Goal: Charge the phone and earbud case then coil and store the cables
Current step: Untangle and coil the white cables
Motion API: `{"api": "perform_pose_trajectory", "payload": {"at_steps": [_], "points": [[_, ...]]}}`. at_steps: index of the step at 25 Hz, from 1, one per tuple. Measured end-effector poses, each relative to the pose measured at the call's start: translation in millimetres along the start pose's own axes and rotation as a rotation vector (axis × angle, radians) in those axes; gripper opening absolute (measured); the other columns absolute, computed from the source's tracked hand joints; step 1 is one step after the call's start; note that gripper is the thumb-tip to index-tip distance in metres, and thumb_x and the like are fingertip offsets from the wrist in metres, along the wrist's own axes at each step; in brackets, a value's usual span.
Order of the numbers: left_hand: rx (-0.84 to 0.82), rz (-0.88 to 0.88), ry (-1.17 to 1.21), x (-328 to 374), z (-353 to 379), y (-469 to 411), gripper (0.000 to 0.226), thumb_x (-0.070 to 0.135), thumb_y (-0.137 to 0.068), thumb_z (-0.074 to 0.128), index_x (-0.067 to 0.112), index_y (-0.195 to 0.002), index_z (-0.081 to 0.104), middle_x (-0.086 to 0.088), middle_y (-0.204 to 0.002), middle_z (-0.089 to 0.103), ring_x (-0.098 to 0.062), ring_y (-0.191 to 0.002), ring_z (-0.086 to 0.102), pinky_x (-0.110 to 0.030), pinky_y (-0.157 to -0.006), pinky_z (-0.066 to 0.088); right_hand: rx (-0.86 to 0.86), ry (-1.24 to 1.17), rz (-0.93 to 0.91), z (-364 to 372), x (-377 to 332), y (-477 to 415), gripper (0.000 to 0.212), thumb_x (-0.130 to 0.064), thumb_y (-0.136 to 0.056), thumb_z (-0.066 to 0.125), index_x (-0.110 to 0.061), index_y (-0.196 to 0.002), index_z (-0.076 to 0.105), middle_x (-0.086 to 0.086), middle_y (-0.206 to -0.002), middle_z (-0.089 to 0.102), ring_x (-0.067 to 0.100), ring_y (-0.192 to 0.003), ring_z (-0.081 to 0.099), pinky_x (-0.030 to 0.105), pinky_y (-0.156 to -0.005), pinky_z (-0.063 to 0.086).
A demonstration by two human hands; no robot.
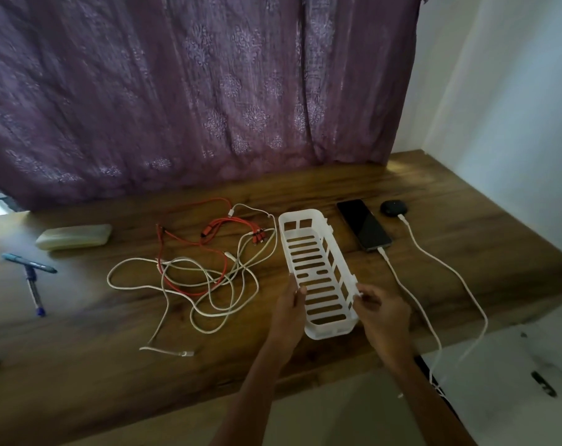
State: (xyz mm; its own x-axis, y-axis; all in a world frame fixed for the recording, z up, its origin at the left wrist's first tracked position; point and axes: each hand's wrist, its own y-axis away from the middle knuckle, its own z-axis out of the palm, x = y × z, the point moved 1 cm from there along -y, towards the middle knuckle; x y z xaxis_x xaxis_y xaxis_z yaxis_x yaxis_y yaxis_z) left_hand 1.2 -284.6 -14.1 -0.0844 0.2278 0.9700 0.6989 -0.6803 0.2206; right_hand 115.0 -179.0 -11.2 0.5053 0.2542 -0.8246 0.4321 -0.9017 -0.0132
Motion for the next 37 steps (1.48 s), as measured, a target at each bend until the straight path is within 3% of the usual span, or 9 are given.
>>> {"api": "perform_pose_trajectory", "payload": {"at_steps": [6,9,11,17,21,25,29,33,37], "points": [[0.017,-0.016,0.036,-1.3,0.3,1.4,0.034,0.019,-0.099,0.036,0.025,-0.131,0.045,0.004,-0.120,0.061,-0.013,-0.110,0.059,-0.028,-0.087,0.051,-0.023,0.037,-0.023,-1.7,0.0,1.4,0.031,-0.012,-0.085,0.064,-0.009,-0.115,0.062,0.009,-0.109,0.068,0.011,-0.090,0.060,0.013,-0.069,0.045],[0.146,0.012,-0.053,9.7,-1.7,8.9,0.030,0.013,-0.097,0.041,0.018,-0.125,0.052,0.006,-0.107,0.063,-0.009,-0.098,0.063,-0.016,-0.076,0.050,-0.113,0.302,-0.123,-13.7,-15.8,-6.2,0.033,-0.034,-0.086,0.062,-0.016,-0.113,0.061,0.003,-0.101,0.068,0.008,-0.080,0.055,0.017,-0.065,0.043],[0.248,0.058,-0.152,16.0,-9.2,14.4,0.029,0.009,-0.095,0.046,0.016,-0.120,0.057,0.017,-0.097,0.058,0.005,-0.084,0.058,-0.008,-0.067,0.045,-0.066,0.385,-0.227,-20.8,-37.3,-12.4,0.035,-0.043,-0.086,0.058,-0.018,-0.111,0.061,0.002,-0.097,0.067,0.007,-0.075,0.052,0.017,-0.061,0.039],[0.477,0.181,-0.237,4.8,-61.0,46.2,0.026,0.005,-0.089,0.056,0.016,-0.109,0.066,0.013,-0.100,0.065,0.008,-0.088,0.060,-0.005,-0.075,0.045,-0.187,0.205,-0.631,36.5,-89.0,4.2,0.026,-0.031,-0.087,0.061,-0.016,-0.108,0.064,0.002,-0.100,0.068,0.011,-0.088,0.062,0.015,-0.071,0.043],[0.677,0.203,-0.223,-13.7,-108.0,69.8,0.020,0.006,-0.086,0.060,0.020,-0.097,0.069,0.015,-0.088,0.068,0.004,-0.081,0.063,-0.016,-0.072,0.051,-0.409,0.187,-0.747,90.3,-96.5,41.6,0.023,-0.027,-0.089,0.059,-0.019,-0.111,0.062,-0.004,-0.103,0.065,0.000,-0.088,0.054,0.007,-0.070,0.039],[0.846,0.244,-0.200,-17.8,-167.0,80.6,0.021,0.004,-0.085,0.061,0.024,-0.090,0.066,0.020,-0.083,0.066,0.007,-0.077,0.062,-0.010,-0.066,0.049,-0.465,0.140,-0.813,138.7,-121.9,66.8,0.032,-0.019,-0.088,0.060,-0.016,-0.120,0.059,-0.003,-0.117,0.061,0.007,-0.108,0.054,0.011,-0.085,0.037],[0.800,0.209,-0.224,-29.6,-217.7,83.7,0.021,0.005,-0.085,0.061,0.026,-0.089,0.065,0.019,-0.084,0.065,0.003,-0.079,0.063,-0.016,-0.066,0.052,-0.507,0.200,-0.717,184.4,-154.2,84.8,0.041,-0.025,-0.088,0.060,-0.021,-0.128,0.052,-0.004,-0.114,0.058,0.009,-0.106,0.053,0.014,-0.079,0.034],[0.681,0.235,-0.279,-44.0,-255.6,80.0,0.023,0.003,-0.083,0.062,0.026,-0.086,0.064,0.021,-0.082,0.063,0.000,-0.076,0.063,-0.016,-0.067,0.052,-0.628,0.370,-0.579,208.7,-161.2,104.5,0.023,-0.034,-0.083,0.064,-0.022,-0.102,0.064,-0.006,-0.100,0.064,0.011,-0.095,0.059,0.021,-0.070,0.040],[0.550,0.268,-0.324,-51.7,-267.1,67.8,0.018,0.000,-0.080,0.065,0.016,-0.088,0.069,0.010,-0.082,0.068,0.001,-0.070,0.062,-0.011,-0.065,0.048,-0.683,0.425,-0.544,207.1,-156.5,120.9,0.018,-0.034,-0.085,0.062,-0.021,-0.096,0.069,-0.005,-0.092,0.069,0.009,-0.086,0.062,0.022,-0.071,0.045]]}}
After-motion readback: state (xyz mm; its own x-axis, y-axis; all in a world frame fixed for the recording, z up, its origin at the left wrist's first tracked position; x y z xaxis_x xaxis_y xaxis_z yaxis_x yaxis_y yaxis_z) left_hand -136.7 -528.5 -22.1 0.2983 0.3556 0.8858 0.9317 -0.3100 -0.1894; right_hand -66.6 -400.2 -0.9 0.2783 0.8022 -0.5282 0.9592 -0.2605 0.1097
